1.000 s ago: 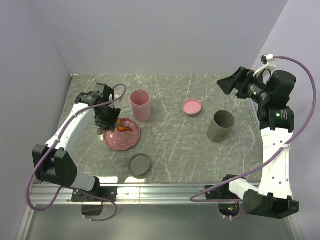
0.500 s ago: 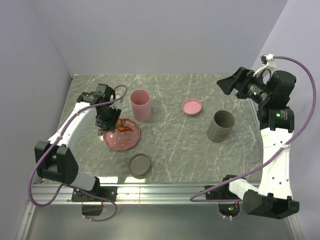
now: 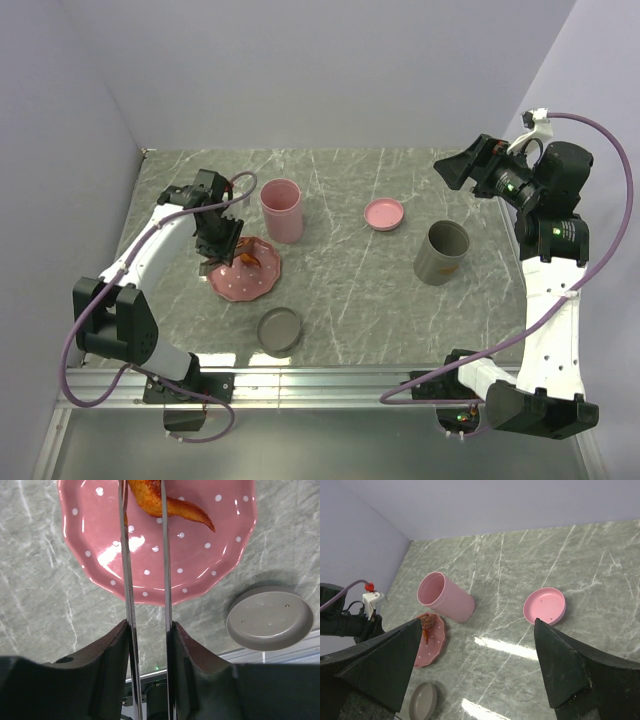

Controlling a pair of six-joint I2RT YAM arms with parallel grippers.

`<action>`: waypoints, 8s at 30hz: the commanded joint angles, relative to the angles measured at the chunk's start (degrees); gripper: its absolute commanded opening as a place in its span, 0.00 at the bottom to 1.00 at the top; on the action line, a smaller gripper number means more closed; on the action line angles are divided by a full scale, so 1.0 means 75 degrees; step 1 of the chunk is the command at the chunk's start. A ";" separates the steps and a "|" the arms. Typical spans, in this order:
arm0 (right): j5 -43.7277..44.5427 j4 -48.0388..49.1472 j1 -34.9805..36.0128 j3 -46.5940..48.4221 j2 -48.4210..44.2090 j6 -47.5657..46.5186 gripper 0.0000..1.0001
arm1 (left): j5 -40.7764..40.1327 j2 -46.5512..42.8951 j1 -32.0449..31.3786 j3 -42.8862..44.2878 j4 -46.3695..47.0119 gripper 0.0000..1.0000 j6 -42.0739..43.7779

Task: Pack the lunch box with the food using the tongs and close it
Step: Pick up the food using the clamp, then place the food into the lunch box, then put down the clamp

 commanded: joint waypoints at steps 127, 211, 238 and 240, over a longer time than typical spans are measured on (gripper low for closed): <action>0.0603 -0.0282 -0.0073 0.1015 -0.0403 -0.0879 1.00 | 0.2838 0.3263 -0.4603 0.6833 0.2654 0.47 -0.0683; 0.0064 -0.0926 -0.0061 -0.0017 -0.0052 -0.2332 1.00 | 0.1584 0.4304 0.2875 0.2754 0.2771 0.67 0.3080; -0.0240 -0.1547 -0.0003 0.0335 0.0148 -0.2860 1.00 | 0.1736 0.4410 0.2828 0.3105 0.2291 0.88 0.3009; -0.0229 -0.1559 0.0032 0.0335 0.0148 -0.2895 1.00 | 0.1806 0.4234 0.2828 0.3199 0.2244 0.89 0.3009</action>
